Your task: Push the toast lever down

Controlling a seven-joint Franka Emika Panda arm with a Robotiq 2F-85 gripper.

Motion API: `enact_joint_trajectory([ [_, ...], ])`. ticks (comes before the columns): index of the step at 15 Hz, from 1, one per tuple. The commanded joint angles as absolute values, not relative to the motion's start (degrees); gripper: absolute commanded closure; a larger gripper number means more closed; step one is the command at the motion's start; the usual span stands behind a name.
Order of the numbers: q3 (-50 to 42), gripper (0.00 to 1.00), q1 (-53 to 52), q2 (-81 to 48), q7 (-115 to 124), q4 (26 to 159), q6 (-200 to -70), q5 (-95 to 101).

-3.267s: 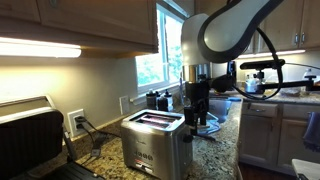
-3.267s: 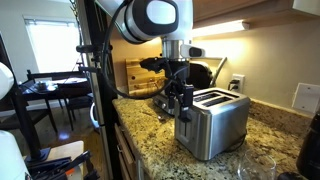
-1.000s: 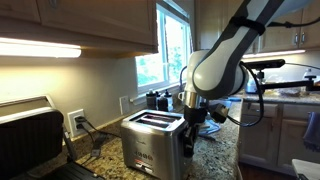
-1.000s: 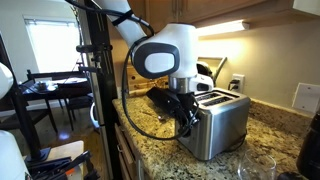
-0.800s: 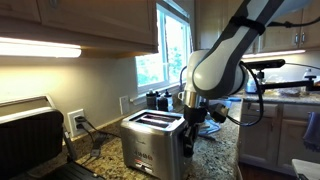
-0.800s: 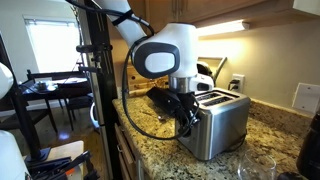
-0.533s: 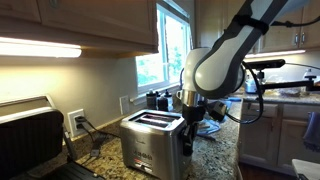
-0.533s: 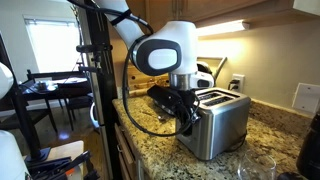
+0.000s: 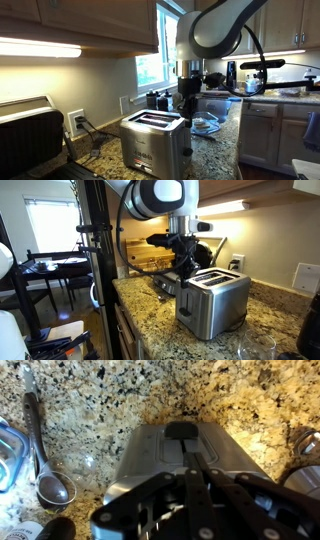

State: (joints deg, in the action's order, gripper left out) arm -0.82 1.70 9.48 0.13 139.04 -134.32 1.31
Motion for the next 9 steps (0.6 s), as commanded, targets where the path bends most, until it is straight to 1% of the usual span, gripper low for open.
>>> enact_joint_trajectory([
  [1,0.1,0.72,1.8,13.8,4.5,137.2,-126.3,2.9],
  [3,0.2,0.63,1.8,14.4,4.8,136.3,-123.7,2.8],
  [6,0.3,0.42,2.1,14.9,5.2,135.7,-120.9,3.5],
  [9,0.3,0.24,2.1,15.1,5.7,135.6,-119.9,4.2],
])
